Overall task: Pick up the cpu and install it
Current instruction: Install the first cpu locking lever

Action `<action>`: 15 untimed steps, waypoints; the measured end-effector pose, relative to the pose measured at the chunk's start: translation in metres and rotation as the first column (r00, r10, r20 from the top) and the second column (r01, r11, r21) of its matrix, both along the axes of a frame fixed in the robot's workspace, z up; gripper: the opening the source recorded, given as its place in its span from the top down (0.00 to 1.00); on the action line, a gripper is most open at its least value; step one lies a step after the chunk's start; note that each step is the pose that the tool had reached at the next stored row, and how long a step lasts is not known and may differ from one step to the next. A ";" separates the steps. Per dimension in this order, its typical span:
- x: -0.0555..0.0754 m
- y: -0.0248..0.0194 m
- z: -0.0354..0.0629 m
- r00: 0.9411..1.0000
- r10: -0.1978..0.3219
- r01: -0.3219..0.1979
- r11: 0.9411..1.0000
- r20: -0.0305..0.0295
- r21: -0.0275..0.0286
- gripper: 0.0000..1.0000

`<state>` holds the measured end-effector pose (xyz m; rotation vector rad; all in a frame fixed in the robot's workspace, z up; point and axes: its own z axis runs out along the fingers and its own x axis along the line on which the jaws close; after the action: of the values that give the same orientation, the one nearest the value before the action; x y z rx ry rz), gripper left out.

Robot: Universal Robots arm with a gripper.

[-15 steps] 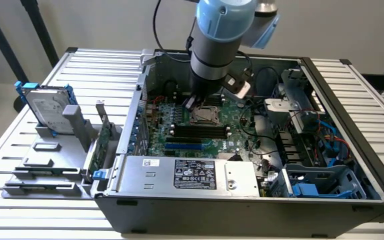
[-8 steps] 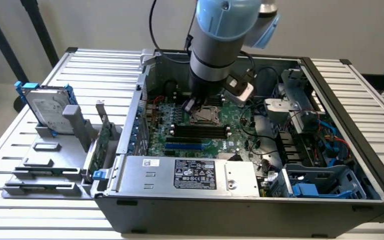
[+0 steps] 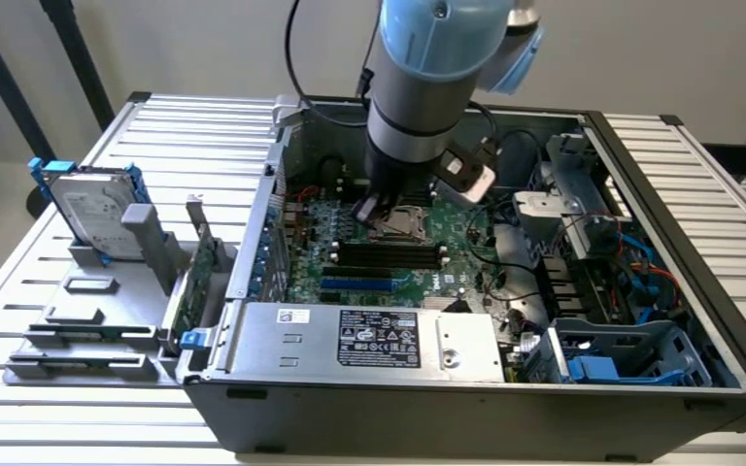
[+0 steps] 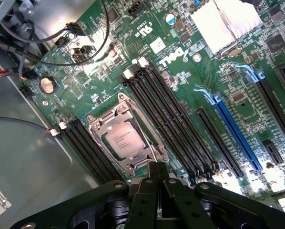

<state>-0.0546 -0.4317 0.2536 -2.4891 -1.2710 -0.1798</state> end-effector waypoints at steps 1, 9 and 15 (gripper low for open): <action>-0.001 -0.0001 -0.0002 1.000 -0.002 0.002 1.000 0.000 0.000 0.89; -0.012 0.0005 -0.0081 1.000 -0.023 0.023 1.000 0.000 0.000 0.89; -0.012 0.0065 -0.0146 1.000 -0.029 0.029 1.000 0.000 0.000 0.89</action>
<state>-0.0669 -0.4252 0.2390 -2.5086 -1.2355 -0.1863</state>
